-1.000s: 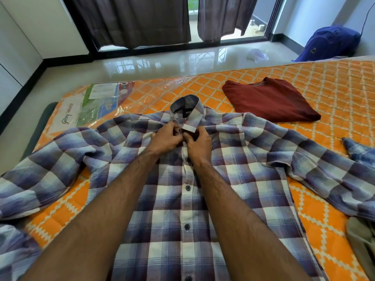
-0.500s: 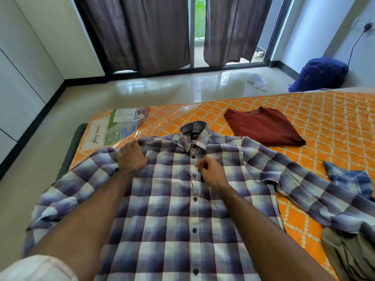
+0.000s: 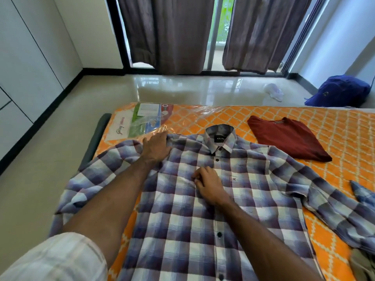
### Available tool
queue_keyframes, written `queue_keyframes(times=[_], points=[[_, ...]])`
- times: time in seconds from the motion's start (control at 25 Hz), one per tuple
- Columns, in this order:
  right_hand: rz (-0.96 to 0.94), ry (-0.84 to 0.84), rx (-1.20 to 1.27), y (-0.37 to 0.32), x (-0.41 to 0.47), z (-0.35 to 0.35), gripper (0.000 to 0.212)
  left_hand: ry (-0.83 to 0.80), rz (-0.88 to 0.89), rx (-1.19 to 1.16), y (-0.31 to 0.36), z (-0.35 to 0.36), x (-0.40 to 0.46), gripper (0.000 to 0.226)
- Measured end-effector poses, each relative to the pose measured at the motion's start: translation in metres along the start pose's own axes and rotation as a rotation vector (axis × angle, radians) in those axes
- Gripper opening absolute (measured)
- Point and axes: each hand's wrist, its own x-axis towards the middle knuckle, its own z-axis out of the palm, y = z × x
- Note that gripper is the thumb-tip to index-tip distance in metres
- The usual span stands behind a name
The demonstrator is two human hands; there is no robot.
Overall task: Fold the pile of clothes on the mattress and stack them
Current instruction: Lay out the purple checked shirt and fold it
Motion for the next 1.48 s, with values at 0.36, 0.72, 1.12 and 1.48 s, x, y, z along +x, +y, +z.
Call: queue_keyframes(times=[0.36,0.72,1.12,1.48], points=[[-0.088,0.148,-0.194,0.003,-0.014,0.018,0.037,0.057,0.124,-0.039,0.005,-0.005,-0.001,0.02],[0.138,0.055,0.35,-0.048,-0.028,-0.033,0.051,-0.108,0.023,-0.316,0.065,-0.056,-0.056,0.015],[0.412,0.314,1.084,-0.144,-0.062,-0.18,0.018,-0.531,0.17,-0.96,0.176,-0.138,-0.158,0.043],[0.194,0.155,0.988,-0.221,-0.125,-0.355,0.034,-0.14,0.085,-0.834,0.218,-0.225,-0.199,0.012]])
